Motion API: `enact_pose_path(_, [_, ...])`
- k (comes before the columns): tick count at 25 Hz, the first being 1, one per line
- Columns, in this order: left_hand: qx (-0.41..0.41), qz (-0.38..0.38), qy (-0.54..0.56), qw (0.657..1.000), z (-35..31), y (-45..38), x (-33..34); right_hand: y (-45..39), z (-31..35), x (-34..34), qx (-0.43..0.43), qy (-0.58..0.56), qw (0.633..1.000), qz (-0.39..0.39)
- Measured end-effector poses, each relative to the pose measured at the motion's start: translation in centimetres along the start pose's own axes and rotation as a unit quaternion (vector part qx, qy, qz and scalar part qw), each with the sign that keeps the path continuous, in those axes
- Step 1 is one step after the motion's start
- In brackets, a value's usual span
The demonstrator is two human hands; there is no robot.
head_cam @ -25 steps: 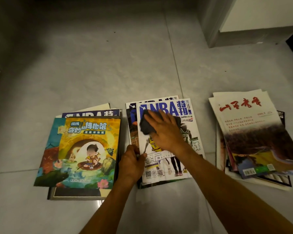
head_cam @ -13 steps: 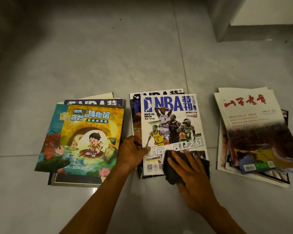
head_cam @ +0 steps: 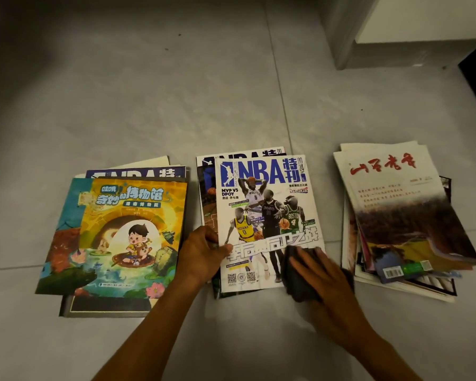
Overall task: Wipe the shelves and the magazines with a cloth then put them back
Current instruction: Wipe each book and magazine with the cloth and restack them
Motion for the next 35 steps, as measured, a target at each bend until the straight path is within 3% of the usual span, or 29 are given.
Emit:
enact_pose_path(8, [0.0, 0.002, -0.013, 1.0, -0.2, 0.1, 0.1, -17.9, -1.2, -4.3, 0.122, -0.005, 0.99, -0.073])
enact_pose_path(11, [0.005, 0.003, -0.015, 1.0, -0.3, 0.3, 0.1, -21.0, -1.7, -5.1, 0.139, -0.003, 0.986, -0.088])
enact_pose_path(14, [0.009, 0.006, -0.007, 1.0, -0.4, 0.2, 0.1, -17.6, -1.0, -3.9, 0.113, -0.007, 0.99, -0.088])
enact_pose_path(20, [0.01, 0.005, 0.017, 1.0, -0.1, 0.1, 0.2, -1.6, 1.8, 1.6, 0.034, 0.047, 0.996, -0.068])
enact_pose_path(29, [0.006, -0.005, 0.041, 0.999, -0.6, 0.7, 0.1, -22.9, 7.1, -1.3, -0.037, 0.071, 0.997, 0.014])
enact_pose_path(32, [0.014, 0.011, 0.078, 0.997, -0.9, 0.7, -0.3, -23.6, 9.0, -1.9, -0.091, 0.073, 0.989, 0.092])
enact_pose_path(35, [0.081, -0.035, 0.058, 0.994, -1.8, 1.1, -1.2, -19.3, 9.4, -1.2, -0.168, 0.051, 0.976, 0.128])
Point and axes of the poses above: each hand's wrist, its own y-axis away from the middle knuckle, its own x-axis out of the palm, z = x × y, the point moved 2 cm from there along -y, towards the middle knuckle, and after that the axes turned 6 degrees about -y, right-handed, at the moved point
